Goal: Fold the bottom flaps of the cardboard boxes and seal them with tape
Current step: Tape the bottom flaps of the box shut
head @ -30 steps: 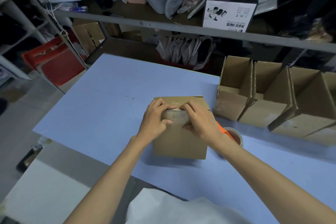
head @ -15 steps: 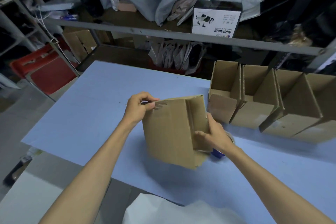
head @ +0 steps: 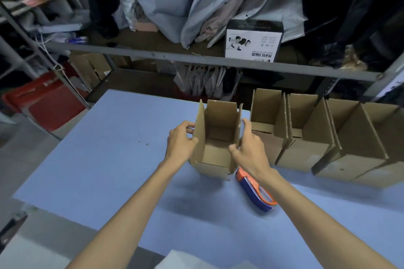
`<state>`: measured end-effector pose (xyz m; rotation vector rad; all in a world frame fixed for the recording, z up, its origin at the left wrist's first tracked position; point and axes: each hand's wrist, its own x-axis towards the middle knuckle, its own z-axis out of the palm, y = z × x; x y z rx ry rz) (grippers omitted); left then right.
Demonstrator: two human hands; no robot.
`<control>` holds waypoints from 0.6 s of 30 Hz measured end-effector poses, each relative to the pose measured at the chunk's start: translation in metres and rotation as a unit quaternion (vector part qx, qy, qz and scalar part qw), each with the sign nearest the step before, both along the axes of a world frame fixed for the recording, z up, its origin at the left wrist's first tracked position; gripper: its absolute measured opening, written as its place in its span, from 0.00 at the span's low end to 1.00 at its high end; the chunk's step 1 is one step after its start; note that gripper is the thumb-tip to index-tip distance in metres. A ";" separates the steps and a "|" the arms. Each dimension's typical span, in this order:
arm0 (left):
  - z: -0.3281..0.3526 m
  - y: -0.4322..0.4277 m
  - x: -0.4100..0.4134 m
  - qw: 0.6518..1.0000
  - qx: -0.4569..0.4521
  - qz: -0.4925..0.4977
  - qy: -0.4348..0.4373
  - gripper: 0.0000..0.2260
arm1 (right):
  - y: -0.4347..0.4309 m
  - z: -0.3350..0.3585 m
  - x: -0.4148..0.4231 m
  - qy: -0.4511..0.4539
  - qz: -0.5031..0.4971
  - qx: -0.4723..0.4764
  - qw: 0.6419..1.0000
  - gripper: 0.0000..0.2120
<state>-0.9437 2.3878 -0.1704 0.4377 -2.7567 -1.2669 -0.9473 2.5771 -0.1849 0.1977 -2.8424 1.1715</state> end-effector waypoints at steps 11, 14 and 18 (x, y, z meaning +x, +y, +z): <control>0.003 0.007 -0.105 0.999 -0.014 -0.042 0.003 0.16 | 0.011 0.022 -0.090 0.071 -0.040 0.198 0.977 0.18; -0.005 0.013 -0.125 0.998 -0.016 -0.055 -0.007 0.15 | 0.016 0.014 -0.103 0.056 -0.049 0.239 0.968 0.20; -0.018 0.021 -0.142 0.998 -0.022 -0.061 -0.014 0.14 | 0.020 0.003 -0.115 0.028 -0.035 0.265 0.963 0.22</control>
